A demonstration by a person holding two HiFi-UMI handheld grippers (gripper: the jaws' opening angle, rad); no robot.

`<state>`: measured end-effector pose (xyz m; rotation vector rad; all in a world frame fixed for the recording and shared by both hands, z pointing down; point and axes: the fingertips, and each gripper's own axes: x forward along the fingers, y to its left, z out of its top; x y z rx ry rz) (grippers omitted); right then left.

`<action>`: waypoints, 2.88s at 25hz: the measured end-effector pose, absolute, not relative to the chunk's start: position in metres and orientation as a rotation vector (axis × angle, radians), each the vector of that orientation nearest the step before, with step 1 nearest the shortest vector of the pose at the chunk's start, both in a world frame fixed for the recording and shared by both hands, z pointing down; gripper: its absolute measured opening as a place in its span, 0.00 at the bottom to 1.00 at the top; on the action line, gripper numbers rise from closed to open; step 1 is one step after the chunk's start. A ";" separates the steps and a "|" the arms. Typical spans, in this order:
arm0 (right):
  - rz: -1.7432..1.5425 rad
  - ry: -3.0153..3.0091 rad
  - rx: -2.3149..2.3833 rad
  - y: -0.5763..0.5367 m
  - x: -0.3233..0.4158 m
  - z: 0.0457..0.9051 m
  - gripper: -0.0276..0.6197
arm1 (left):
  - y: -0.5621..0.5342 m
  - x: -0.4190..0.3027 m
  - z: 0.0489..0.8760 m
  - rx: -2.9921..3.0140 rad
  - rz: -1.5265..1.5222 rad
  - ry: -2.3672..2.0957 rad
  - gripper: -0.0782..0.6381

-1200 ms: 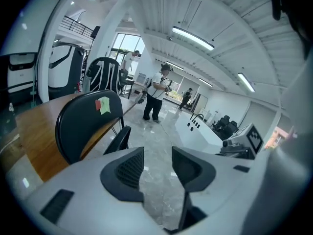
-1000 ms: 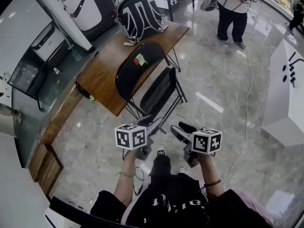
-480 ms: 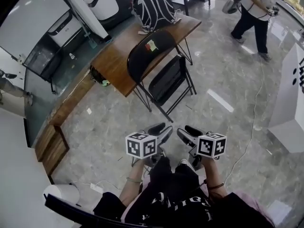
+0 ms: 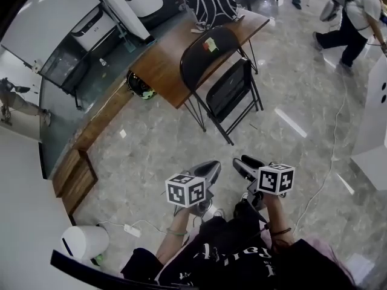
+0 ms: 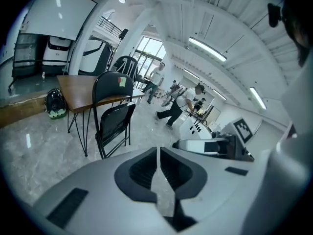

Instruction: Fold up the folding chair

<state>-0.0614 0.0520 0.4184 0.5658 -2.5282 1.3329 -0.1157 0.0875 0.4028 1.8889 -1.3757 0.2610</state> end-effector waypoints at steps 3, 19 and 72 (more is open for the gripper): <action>1.309 -2.525 0.572 0.078 -0.081 0.414 0.32 | 0.120 -0.131 0.405 1.880 0.270 -1.361 0.14; 1.293 -2.508 0.769 0.259 -0.131 0.403 0.21 | 0.271 -0.180 0.405 1.953 0.189 -1.219 0.14; 1.158 -2.525 0.825 0.276 -0.026 0.387 0.10 | 0.294 -0.062 0.377 2.021 0.207 -1.206 0.14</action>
